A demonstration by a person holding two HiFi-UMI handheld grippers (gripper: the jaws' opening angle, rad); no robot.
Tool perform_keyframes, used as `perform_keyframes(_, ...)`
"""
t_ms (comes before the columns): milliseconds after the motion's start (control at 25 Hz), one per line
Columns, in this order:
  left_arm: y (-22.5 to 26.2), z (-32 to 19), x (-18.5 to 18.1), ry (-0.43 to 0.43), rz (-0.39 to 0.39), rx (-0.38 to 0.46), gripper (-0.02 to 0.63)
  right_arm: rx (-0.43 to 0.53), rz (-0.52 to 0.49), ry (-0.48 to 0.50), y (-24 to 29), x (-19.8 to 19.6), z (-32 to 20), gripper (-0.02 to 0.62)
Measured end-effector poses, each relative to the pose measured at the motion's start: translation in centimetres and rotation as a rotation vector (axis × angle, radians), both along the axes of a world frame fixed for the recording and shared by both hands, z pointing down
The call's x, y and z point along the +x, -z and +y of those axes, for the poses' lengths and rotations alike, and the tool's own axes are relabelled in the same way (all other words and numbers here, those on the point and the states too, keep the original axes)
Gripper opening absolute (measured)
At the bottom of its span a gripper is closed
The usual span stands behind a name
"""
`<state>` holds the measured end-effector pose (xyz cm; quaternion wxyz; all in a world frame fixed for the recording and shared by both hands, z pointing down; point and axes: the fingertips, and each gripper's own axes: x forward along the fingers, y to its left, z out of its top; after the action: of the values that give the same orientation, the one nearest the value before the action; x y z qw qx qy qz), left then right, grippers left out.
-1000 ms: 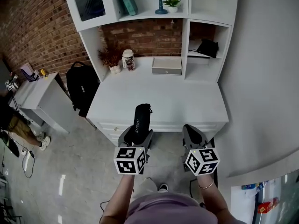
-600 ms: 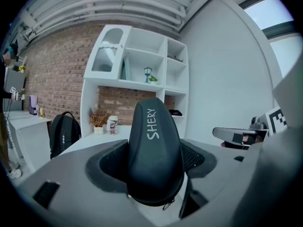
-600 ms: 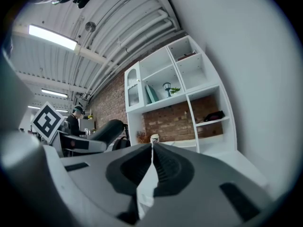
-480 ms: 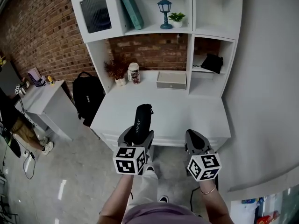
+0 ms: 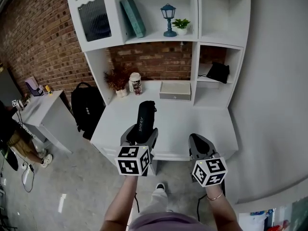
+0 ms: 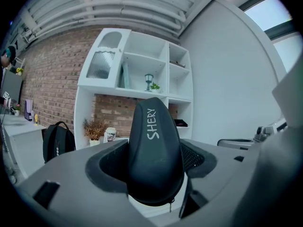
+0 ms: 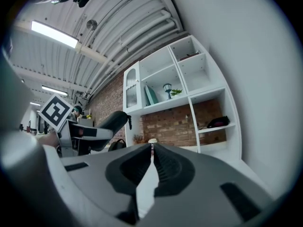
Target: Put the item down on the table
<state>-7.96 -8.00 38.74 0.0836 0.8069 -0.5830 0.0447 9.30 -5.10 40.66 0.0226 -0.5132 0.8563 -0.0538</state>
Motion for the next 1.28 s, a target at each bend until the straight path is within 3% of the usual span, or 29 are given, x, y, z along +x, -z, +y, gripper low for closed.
perform_keyframes(520, 6.8, -13.6, -2.3, -0.034, 0.024, 0.098, 0.327, 0.046, 0.027, 0.003, 2.4, -2.7, -10.2, 0.006)
perform_keyframes(960, 13.0, -23.5, -1.8, -0.095, -0.067, 0.178, 0.327, 0.109, 0.054, -0.009, 6.1, -5.5, -18.2, 0.006)
perform_keyframes(1280, 16.9, -28.4, -1.8, -0.125, -0.076, 0.234, 0.327, 0.166, 0.075, -0.012, 8.9, -7.7, -22.3, 0.006)
